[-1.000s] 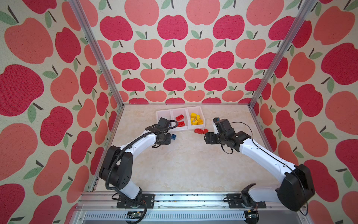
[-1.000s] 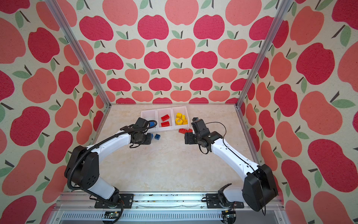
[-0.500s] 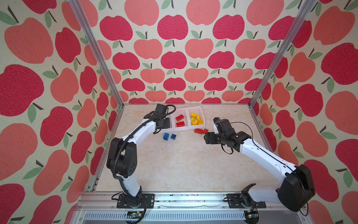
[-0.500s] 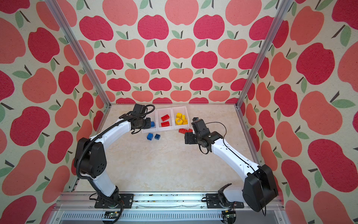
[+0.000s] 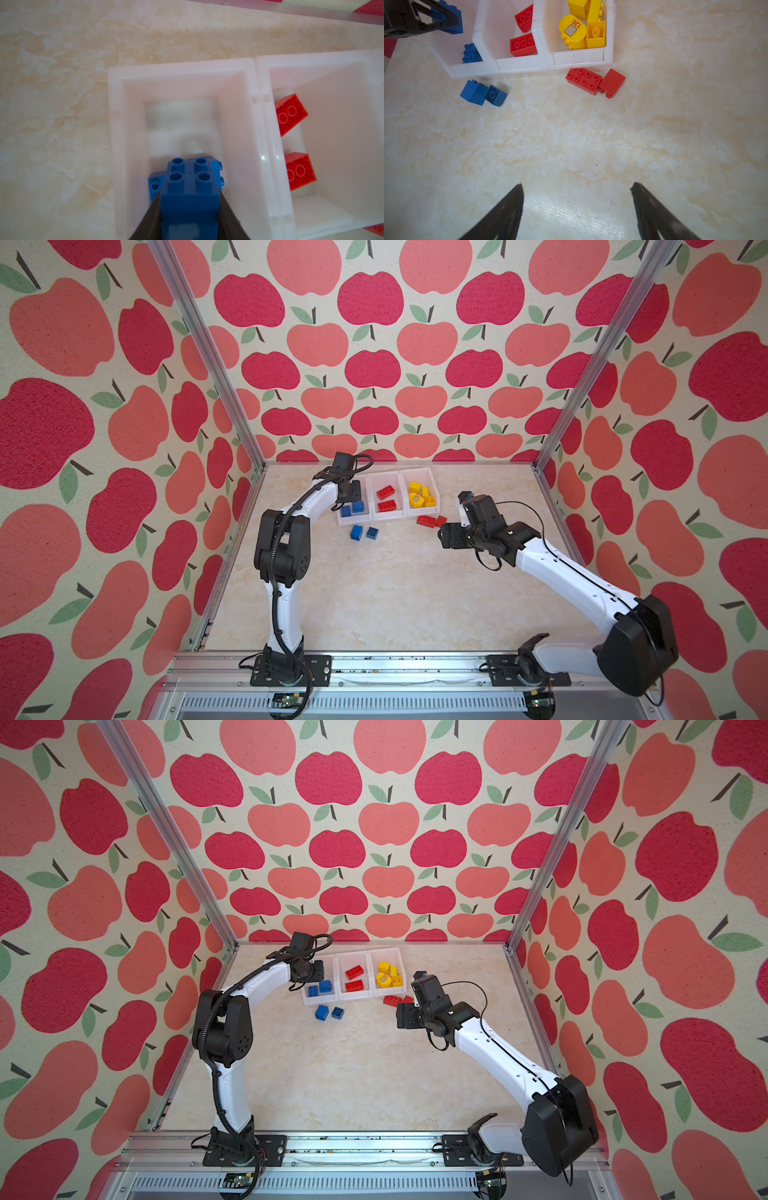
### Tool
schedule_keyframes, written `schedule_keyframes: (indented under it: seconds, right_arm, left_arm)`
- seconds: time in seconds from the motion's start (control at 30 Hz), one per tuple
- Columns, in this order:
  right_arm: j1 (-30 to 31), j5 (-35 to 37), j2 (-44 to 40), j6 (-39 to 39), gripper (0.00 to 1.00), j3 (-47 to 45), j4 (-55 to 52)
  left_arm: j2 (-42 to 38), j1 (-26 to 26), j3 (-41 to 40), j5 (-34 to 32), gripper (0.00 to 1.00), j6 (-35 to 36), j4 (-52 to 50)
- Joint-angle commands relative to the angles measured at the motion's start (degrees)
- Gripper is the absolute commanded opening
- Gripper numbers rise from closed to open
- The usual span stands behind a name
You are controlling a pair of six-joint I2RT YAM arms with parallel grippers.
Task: Sort the legos into containers by color
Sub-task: Place the lego in the container.
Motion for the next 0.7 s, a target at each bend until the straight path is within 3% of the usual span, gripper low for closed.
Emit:
schedule_keyframes:
  seconds: [0.0, 0.17, 0.33, 0.43, 0.67]
  right_arm:
    - [-0.5, 0.8, -1.6, 0.6, 0.84, 0.0, -1.9]
    - [-0.5, 0.8, -2.0, 0.8, 0.84, -0.6, -1.9]
    - [-0.6, 1.1, -2.7, 0.8, 0.84, -0.8, -2.2]
    - [-0.6, 1.1, -2.8, 0.8, 0.84, -0.9, -2.3]
    - [-0.6, 1.0, -2.3, 0.9, 0.84, -0.9, -2.0]
  left_arm:
    - [2.9, 0.5, 4.0, -0.7, 0.32, 1.4, -0.4]
    - [5.4, 1.1, 6.8, -1.5, 0.34, 1.7, -1.1]
    - [6.6, 1.3, 8.4, -2.1, 0.51, 1.7, -1.9]
    - [6.3, 1.3, 8.4, -2.0, 0.56, 1.6, -1.8]
    - [4.2, 1.2, 6.7, -1.6, 0.58, 1.2, -1.0]
